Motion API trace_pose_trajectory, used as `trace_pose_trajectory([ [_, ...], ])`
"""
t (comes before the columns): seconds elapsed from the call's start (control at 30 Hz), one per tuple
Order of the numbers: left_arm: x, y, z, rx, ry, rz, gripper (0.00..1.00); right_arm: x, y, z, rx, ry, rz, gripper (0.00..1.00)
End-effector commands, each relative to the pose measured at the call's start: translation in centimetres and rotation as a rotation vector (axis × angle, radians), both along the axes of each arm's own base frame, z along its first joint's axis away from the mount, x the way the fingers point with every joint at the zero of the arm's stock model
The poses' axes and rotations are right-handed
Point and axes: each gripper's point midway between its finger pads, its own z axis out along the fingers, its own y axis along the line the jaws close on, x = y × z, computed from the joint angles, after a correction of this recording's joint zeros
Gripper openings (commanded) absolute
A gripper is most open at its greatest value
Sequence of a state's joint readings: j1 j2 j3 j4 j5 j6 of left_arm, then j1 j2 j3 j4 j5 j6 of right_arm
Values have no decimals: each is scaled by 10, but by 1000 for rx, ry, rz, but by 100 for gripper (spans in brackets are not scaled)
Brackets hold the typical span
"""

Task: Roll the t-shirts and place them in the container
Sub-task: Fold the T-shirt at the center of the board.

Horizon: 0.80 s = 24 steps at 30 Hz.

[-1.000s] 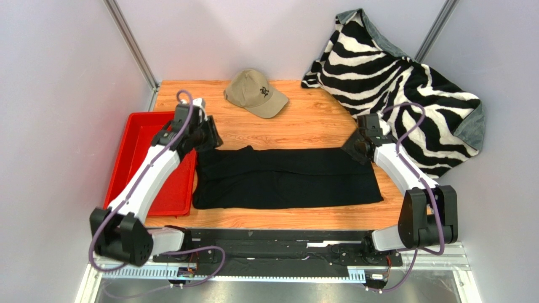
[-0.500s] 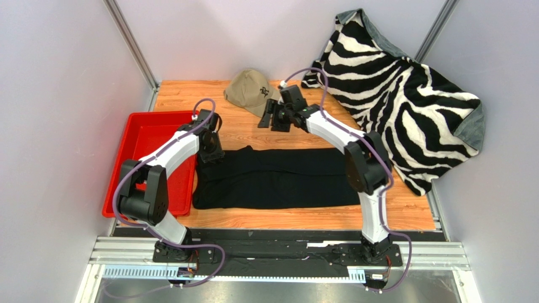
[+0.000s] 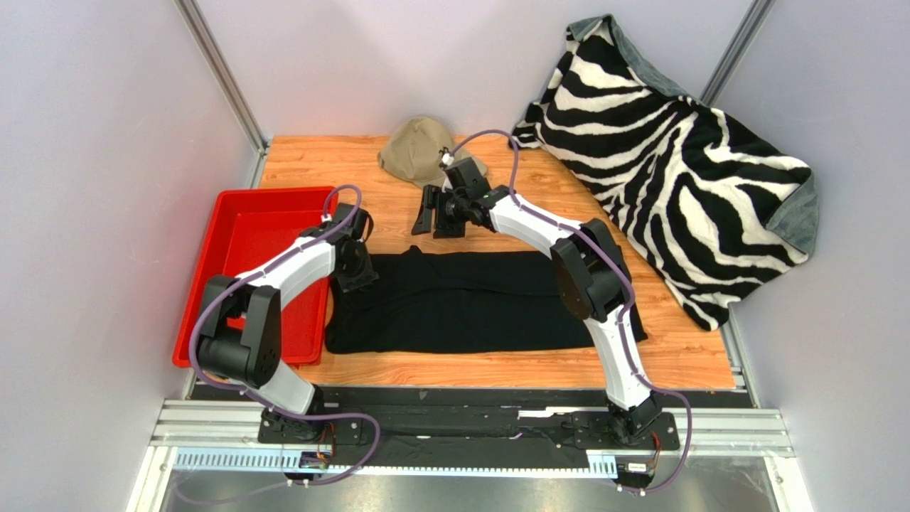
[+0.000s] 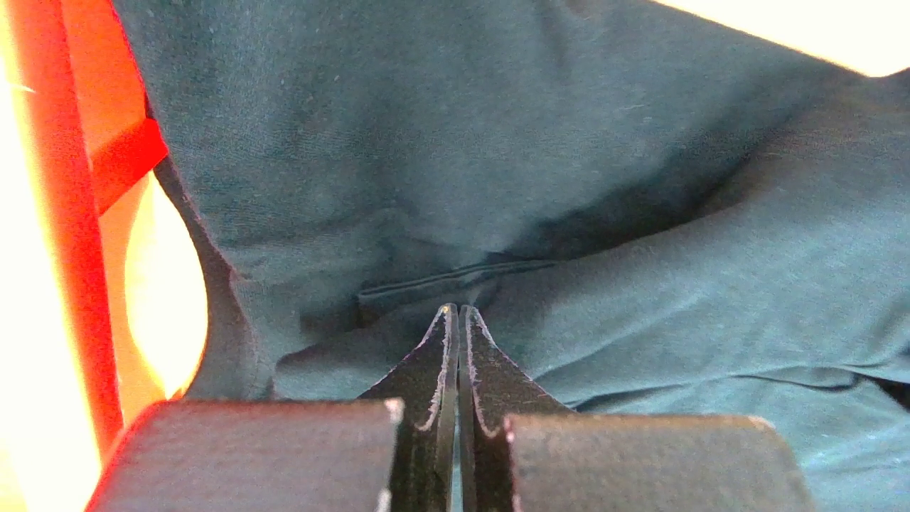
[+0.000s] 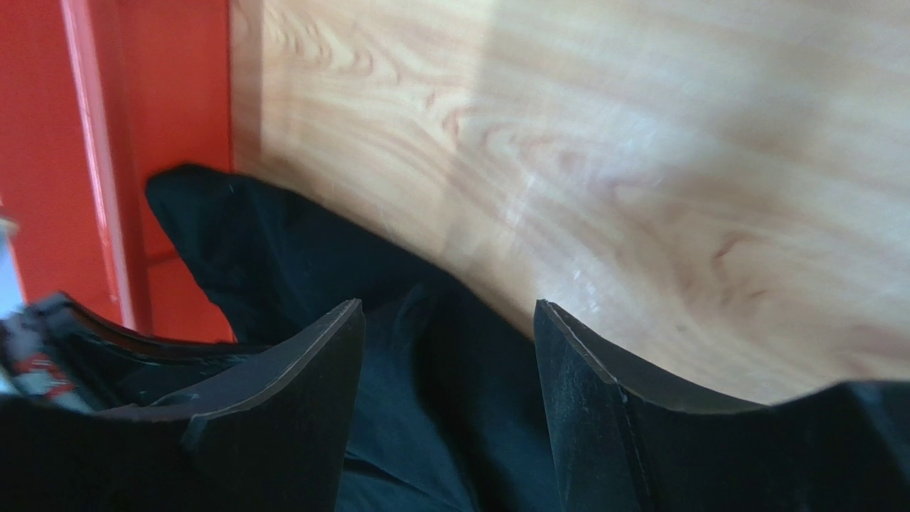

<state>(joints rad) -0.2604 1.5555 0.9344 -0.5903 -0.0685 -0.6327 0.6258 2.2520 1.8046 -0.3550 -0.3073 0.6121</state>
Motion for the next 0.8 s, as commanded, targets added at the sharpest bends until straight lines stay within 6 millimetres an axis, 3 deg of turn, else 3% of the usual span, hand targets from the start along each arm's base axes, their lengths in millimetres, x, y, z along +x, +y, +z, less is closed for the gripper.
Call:
trace_pose_trajectory([
  [0.0,8,-6,15,-38,-73,5,0,-19,17,12,19,-27,63,63],
  [0.2,8,-8,16,-46,-77,0,0,-36,29,3,4,-2,95,61],
  [0.37,8,-8,18,-50,-85,-2,0,-42,31,6,7,-1,96,51],
  [0.4,9,-8,22,-52,-94,-4,0,-45,32,5,9,6,101,46],
  [0.43,9,-8,24,-51,-97,-5,0,-46,32,9,13,6,103,30],
  [0.53,10,-4,36,-37,-118,-5,0,-53,28,15,19,2,100,6],
  [0.6,15,-3,53,-33,-161,-8,3,-58,26,21,27,-4,107,1],
  [0.63,13,-1,57,-26,-161,-14,10,-64,24,26,34,-14,115,0],
  [0.73,17,1,80,-31,-207,-29,18,-80,21,31,46,-26,143,0],
  [0.77,19,1,88,-33,-222,-30,19,-84,20,42,54,-47,155,0],
])
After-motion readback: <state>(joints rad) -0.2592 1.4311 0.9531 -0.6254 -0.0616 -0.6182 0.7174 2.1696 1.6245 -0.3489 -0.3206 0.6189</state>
